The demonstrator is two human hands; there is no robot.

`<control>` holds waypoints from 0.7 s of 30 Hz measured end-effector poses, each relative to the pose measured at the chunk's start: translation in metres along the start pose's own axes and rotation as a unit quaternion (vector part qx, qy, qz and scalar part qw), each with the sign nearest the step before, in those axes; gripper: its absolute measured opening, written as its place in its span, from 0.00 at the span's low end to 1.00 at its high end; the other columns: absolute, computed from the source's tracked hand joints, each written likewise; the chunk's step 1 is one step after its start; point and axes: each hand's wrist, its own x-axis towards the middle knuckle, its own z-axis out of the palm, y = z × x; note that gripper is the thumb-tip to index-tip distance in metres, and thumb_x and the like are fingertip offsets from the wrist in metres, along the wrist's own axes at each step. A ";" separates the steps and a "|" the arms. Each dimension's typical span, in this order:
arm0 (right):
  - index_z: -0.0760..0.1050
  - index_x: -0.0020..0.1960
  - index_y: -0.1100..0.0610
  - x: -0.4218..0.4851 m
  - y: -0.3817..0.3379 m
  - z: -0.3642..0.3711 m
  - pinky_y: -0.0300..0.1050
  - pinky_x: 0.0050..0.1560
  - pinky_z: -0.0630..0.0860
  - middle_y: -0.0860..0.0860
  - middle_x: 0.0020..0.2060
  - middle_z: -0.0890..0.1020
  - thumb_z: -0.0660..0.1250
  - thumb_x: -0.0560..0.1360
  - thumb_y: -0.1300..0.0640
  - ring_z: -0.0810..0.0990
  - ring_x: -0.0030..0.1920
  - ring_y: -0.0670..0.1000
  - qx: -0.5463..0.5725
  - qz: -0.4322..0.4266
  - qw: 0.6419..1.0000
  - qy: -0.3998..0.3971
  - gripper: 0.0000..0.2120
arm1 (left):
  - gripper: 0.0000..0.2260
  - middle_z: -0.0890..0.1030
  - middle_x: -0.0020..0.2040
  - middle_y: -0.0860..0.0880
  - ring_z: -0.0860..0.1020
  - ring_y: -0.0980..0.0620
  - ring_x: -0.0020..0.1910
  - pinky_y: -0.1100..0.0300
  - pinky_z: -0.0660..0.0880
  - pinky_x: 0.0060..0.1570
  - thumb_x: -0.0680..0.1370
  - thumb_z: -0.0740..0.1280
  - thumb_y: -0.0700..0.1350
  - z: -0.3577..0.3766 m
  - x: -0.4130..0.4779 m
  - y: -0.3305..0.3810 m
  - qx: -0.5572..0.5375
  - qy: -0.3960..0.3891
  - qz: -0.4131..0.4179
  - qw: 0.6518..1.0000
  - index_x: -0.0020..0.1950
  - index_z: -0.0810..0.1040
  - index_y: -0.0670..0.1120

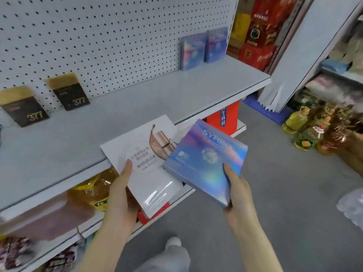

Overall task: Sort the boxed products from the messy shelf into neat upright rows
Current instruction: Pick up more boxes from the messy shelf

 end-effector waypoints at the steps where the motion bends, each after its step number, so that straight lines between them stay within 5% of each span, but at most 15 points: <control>1: 0.77 0.63 0.57 0.015 -0.006 0.000 0.43 0.41 0.82 0.53 0.53 0.85 0.67 0.77 0.56 0.85 0.51 0.55 -0.001 0.001 1.000 -0.013 0.15 | 0.18 0.85 0.52 0.48 0.84 0.47 0.48 0.53 0.81 0.38 0.72 0.66 0.59 0.008 0.010 -0.002 -0.001 0.006 0.009 1.000 0.59 0.79 0.54; 6: 0.75 0.64 0.57 0.104 -0.047 -0.012 0.49 0.49 0.82 0.54 0.56 0.84 0.69 0.75 0.59 0.84 0.54 0.56 -0.015 -0.015 0.999 -0.041 0.17 | 0.19 0.84 0.55 0.47 0.83 0.44 0.52 0.44 0.77 0.52 0.71 0.67 0.61 0.059 0.088 -0.014 0.001 0.039 0.016 0.999 0.59 0.80 0.56; 14: 0.73 0.64 0.58 0.253 -0.140 -0.025 0.44 0.42 0.82 0.52 0.55 0.84 0.69 0.73 0.61 0.84 0.52 0.52 -0.079 -0.087 0.993 -0.007 0.19 | 0.15 0.85 0.53 0.48 0.84 0.47 0.48 0.55 0.81 0.36 0.74 0.64 0.64 0.175 0.243 -0.014 -0.001 0.025 0.015 1.000 0.51 0.85 0.59; 21: 0.76 0.61 0.54 0.370 -0.189 -0.006 0.52 0.53 0.79 0.51 0.56 0.84 0.70 0.74 0.58 0.84 0.54 0.52 -0.142 -0.081 0.985 -0.052 0.16 | 0.14 0.86 0.48 0.50 0.85 0.49 0.44 0.55 0.80 0.33 0.70 0.67 0.65 0.222 0.316 -0.003 -0.008 0.111 0.048 0.993 0.47 0.85 0.59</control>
